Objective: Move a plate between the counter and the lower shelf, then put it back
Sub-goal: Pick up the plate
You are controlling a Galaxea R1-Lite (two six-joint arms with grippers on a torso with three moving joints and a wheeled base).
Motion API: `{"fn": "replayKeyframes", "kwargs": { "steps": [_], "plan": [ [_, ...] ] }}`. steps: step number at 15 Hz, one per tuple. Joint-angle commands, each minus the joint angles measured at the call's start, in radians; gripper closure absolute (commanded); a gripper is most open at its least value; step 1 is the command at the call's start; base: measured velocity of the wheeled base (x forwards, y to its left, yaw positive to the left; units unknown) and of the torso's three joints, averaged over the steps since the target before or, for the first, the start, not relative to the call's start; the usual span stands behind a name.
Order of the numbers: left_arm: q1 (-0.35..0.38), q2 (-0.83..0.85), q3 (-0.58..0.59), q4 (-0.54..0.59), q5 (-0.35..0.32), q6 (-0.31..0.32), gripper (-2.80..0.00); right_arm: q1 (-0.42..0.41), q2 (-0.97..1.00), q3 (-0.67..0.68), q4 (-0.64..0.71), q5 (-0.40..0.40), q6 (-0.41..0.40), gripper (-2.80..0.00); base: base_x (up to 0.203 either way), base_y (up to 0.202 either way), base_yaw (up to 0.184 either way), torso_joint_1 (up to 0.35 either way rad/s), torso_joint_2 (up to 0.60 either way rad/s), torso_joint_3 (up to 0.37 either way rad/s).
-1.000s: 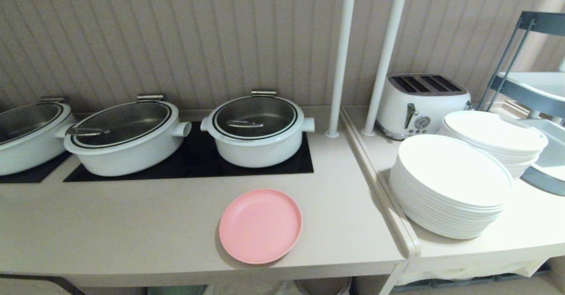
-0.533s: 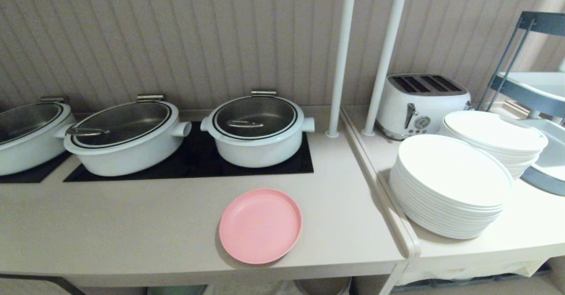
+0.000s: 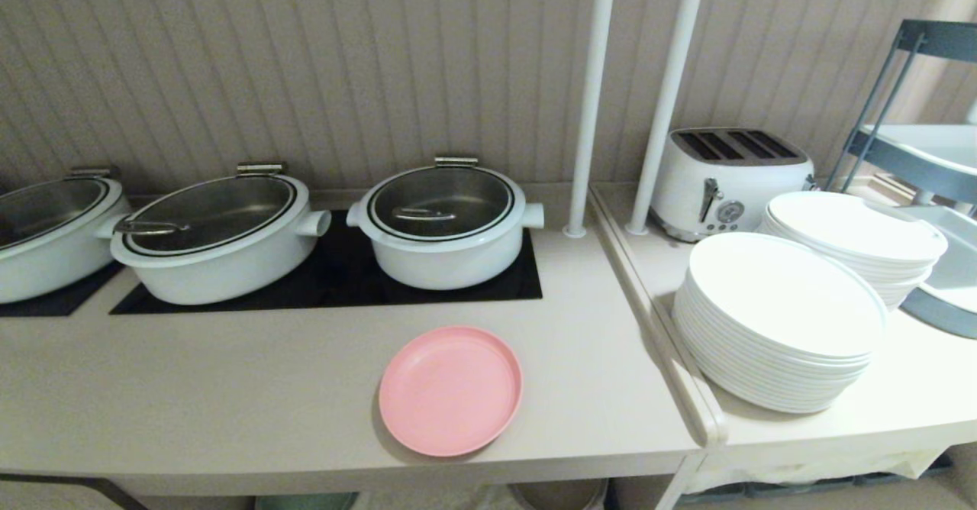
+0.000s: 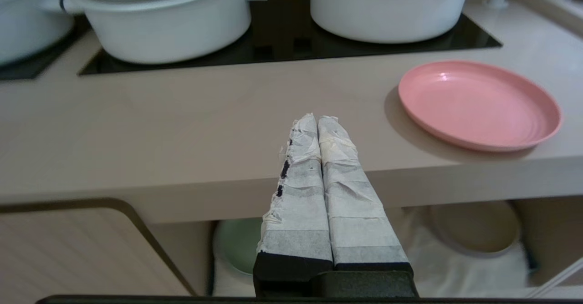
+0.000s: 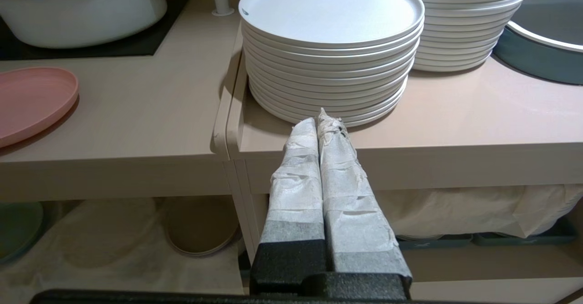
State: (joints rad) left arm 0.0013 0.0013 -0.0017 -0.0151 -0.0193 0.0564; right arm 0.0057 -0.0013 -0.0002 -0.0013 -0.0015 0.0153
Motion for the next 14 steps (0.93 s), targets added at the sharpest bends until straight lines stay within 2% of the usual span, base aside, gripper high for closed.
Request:
{"fn": "replayKeyframes", "kwargs": {
  "steps": [1,3,6,7,10,14],
  "plan": [
    [0.0,-0.001,-0.007,-0.008,-0.019,0.043,0.0,0.0,0.001,0.0,0.0,0.0,0.0,0.0,0.0,0.0,0.0,0.0,0.0,0.0],
    [0.0,-0.001,-0.043,-0.005,-0.031,0.04,0.0,0.0,0.001,0.0,0.0,0.0,0.0,0.0,0.0,0.0,0.0,0.0,0.0,0.0],
    [0.0,-0.001,-0.124,0.021,-0.153,0.045,0.0,0.0,0.001,0.0,0.0,0.0,0.0,0.0,0.0,0.0,0.0,0.0,0.0,0.0],
    [0.0,-0.001,-0.155,0.048,-0.169,0.045,0.0,0.0,0.001,-0.001,0.0,0.0,0.0,0.0,0.0,0.0,0.0,0.0,0.0,0.0],
    [0.0,0.073,-0.267,0.187,-0.173,0.043,0.0,0.0,0.001,0.0,0.0,0.0,0.0,0.0,0.0,0.0,0.0,0.0,0.0,0.0],
    [0.001,0.296,-0.42,0.307,-0.164,0.041,0.0,0.0,0.001,0.0,-0.001,0.0,0.0,0.0,0.0,0.0,0.0,0.0,0.0,0.0]
  ]
}}
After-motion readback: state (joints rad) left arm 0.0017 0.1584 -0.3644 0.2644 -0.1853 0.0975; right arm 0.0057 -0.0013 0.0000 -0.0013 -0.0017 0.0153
